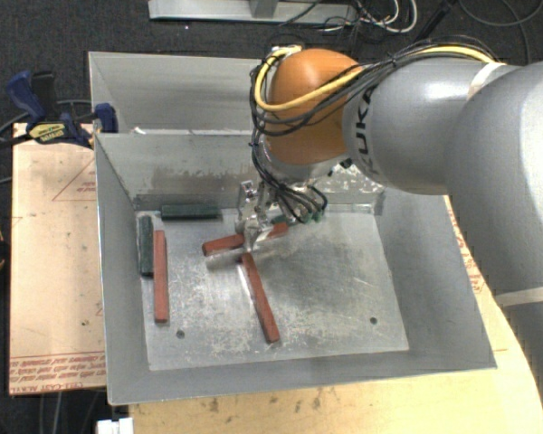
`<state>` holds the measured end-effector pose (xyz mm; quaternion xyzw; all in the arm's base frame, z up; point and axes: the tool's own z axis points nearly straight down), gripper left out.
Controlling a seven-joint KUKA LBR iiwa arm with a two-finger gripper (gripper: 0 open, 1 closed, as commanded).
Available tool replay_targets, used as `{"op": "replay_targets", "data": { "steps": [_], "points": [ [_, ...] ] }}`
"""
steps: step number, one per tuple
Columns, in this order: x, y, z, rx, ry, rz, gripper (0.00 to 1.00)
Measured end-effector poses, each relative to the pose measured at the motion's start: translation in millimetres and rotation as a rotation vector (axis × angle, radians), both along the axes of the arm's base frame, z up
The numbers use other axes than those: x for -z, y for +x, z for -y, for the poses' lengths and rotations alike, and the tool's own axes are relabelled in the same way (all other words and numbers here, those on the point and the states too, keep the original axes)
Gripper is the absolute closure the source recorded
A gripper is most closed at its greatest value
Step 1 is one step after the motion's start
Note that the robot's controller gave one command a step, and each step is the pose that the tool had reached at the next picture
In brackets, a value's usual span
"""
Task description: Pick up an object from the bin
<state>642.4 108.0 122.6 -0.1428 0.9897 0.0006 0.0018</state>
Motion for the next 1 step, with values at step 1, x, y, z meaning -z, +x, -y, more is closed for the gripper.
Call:
{"op": "replay_targets", "data": {
  "steps": [1],
  "points": [
    [-55.8, -8.4, -8.1, 0.012, 0.000, -0.005, 1.00]
  ]
}}
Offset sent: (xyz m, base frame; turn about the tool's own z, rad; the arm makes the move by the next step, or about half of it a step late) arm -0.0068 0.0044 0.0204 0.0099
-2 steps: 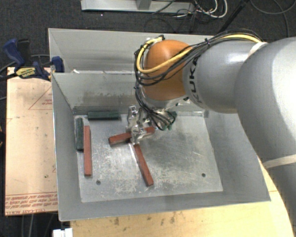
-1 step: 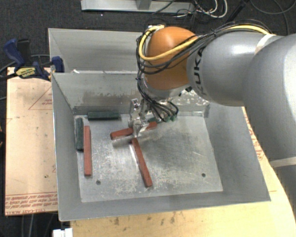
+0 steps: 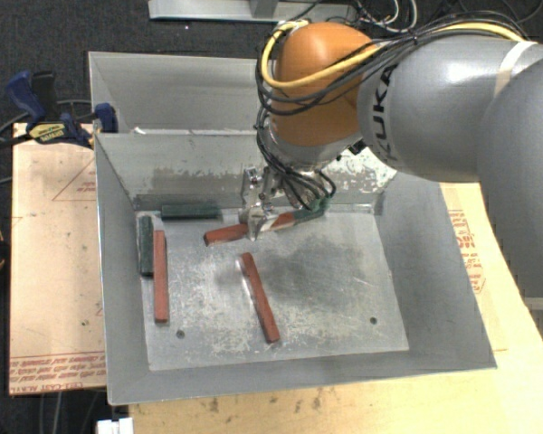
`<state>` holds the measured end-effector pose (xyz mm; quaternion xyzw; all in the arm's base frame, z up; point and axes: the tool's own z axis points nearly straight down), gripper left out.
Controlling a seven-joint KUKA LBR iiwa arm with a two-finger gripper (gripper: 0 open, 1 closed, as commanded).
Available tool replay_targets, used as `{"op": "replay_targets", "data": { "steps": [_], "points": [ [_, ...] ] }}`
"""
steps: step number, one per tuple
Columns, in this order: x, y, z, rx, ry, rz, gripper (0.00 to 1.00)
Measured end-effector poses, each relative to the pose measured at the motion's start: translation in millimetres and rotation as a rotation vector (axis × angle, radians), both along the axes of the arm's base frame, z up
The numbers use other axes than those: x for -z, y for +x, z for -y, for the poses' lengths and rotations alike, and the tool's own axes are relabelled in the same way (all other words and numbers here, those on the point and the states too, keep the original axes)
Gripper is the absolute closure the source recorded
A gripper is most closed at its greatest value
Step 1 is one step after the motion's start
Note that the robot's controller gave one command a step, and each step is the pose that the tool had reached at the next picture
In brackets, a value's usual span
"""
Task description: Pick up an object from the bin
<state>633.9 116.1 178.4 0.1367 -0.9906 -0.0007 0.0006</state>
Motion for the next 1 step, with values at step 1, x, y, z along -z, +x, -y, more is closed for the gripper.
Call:
{"op": "replay_targets", "data": {
  "steps": [1],
  "points": [
    [-26.4, 2.7, -0.9, 0.002, 0.002, 0.014, 1.00]
  ]
}}
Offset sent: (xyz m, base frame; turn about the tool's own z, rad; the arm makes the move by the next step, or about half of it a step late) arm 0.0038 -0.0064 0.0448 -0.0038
